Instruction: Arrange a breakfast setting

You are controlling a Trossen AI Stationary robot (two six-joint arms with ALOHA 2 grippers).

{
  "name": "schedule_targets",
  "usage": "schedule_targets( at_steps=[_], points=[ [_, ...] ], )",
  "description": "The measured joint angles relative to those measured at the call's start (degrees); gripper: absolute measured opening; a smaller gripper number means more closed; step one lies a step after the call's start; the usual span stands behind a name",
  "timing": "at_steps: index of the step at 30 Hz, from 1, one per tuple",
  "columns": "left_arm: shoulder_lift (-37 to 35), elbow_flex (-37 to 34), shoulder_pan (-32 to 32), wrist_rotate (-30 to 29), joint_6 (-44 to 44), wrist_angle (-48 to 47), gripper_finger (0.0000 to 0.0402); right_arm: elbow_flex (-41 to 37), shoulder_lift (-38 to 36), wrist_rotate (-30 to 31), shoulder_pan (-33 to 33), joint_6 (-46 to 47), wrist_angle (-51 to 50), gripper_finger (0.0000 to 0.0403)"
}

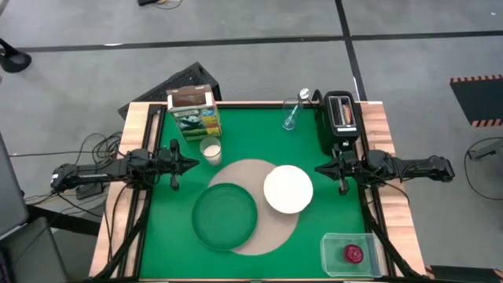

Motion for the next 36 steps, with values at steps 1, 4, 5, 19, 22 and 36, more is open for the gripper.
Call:
schedule_targets(
  at_steps=[1,4,5,19,22,36],
  points=[
    [0.0,0.0,0.0,0.0,0.0,0.0,0.0000,0.0,0.0,0.0,0.0,0.0,0.0,0.0033],
    [0.0,0.0,0.0,0.0,0.0,0.0,0.0000,0.0,0.0,0.0,0.0,0.0,0.0,0.0033],
    [0.0,0.0,0.0,0.0,0.0,0.0,0.0000,0.0,0.0,0.0,0.0,0.0,0.0,0.0033],
    [0.0,0.0,0.0,0.2,-2.4,3.5,0.0000,0.0,0.0,0.0,0.0,0.0,0.0,0.0033],
    [0.0,0.0,0.0,0.4,-8.3,6.5,0.0000,0.0,0.0,0.0,0.0,0.0,0.0,0.0033],
    [0.0,5.7,0.0,-1.9,-5.7,13.5,0.0000,0.0,0.0,0.0,0.0,0.0,0.0,0.0033]
  ],
)
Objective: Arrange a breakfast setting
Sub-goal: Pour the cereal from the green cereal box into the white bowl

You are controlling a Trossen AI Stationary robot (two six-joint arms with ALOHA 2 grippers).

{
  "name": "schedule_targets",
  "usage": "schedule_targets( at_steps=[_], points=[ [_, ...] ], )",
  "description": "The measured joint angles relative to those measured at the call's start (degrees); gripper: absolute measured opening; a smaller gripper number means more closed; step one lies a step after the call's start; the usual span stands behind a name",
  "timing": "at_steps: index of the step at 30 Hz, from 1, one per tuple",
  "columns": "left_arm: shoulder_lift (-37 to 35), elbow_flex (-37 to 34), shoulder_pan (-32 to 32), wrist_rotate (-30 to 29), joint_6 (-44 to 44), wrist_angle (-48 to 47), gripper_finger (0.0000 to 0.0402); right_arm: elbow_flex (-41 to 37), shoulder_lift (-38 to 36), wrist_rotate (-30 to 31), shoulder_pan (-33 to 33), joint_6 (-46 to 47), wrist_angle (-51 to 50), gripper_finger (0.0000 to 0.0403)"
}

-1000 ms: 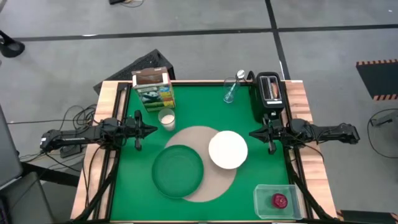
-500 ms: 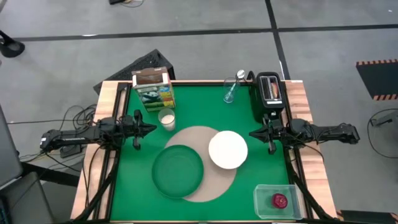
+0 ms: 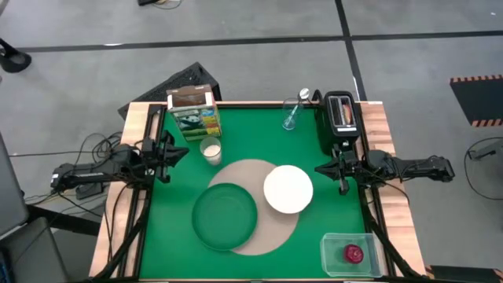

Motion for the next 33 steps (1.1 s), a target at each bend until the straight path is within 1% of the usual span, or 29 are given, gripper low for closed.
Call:
schedule_targets(
  at_steps=[4,7,13,16,18,20,24,26,30,33],
  points=[
    [0.0,1.4,0.0,-0.5,3.5,-0.3,0.0000,0.0,0.0,0.0,0.0,0.0,0.0,0.0033],
    [0.0,1.6,0.0,-0.8,5.3,1.6,0.0000,0.0,0.0,0.0,0.0,0.0,0.0,0.0033],
    [0.0,1.9,0.0,-4.9,7.1,10.1,0.0001,0.0,0.0,0.0,0.0,0.0,0.0,0.0033],
    [0.1,4.1,0.0,-7.3,9.9,8.2,0.0017,0.0,0.0,0.0,0.0,0.0,0.0,0.0033],
    [1.0,6.8,0.0,-10.5,11.7,4.7,0.0041,0.0,0.0,0.0,0.0,0.0,0.0,0.0033],
    [2.5,10.2,0.0,-13.5,13.2,-0.9,0.0073,0.0,0.0,0.0,0.0,0.0,0.0,0.0033],
    [7.7,17.8,0.0,-21.6,12.9,-9.4,0.0146,0.0,0.0,0.0,0.0,0.0,0.0,0.0033],
    [10.7,21.6,0.0,-24.4,12.8,-13.5,0.0181,0.0,0.0,0.0,0.0,0.0,0.0,0.0033],
    [17.1,29.3,0.0,-25.9,9.6,-21.5,0.0241,0.0,0.0,0.0,0.0,0.0,0.0,0.0033],
    [22.3,36.7,0.1,-25.8,7.1,-30.9,0.0272,0.0,0.0,0.0,0.0,0.0,0.0,0.0033]
  ],
)
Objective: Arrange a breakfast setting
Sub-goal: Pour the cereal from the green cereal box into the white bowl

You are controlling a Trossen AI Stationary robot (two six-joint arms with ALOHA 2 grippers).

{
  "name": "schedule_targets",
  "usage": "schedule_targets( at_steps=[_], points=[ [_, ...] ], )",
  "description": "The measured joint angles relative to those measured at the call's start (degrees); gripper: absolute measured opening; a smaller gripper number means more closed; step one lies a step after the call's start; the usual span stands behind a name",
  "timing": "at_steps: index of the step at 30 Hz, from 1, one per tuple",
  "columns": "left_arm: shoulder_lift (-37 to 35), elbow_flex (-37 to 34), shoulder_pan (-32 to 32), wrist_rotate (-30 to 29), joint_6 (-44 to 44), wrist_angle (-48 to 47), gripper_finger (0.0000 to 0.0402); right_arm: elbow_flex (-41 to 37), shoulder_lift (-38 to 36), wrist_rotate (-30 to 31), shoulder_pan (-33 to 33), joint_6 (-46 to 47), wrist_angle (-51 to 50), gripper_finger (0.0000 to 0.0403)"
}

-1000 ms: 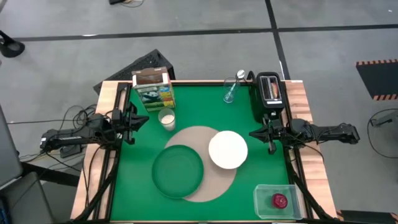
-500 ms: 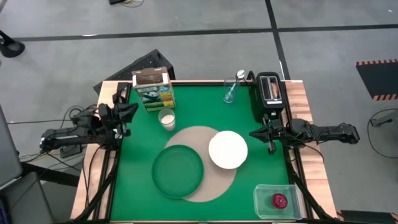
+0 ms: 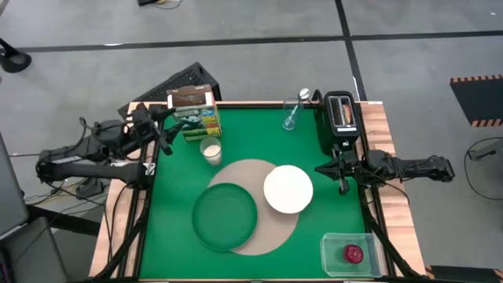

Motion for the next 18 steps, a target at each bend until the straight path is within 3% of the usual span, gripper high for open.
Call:
schedule_targets(
  at_steps=[6,9,12,18],
  points=[
    [9.7,14.8,0.0,-0.5,-0.9,-14.6,0.0294,0.0,0.0,0.0,0.0,0.0,0.0,0.0033],
    [13.6,20.0,0.0,-5.9,0.2,-20.1,0.0293,0.0,0.0,0.0,0.0,0.0,0.0,0.0033],
    [15.9,22.4,0.0,-9.0,3.8,-22.1,0.0291,0.0,0.0,0.0,0.0,0.0,0.0,0.0033],
    [19.5,22.7,0.1,-7.1,6.3,-22.5,0.0291,0.0,0.0,0.0,0.0,0.0,0.0,0.0033]
  ],
)
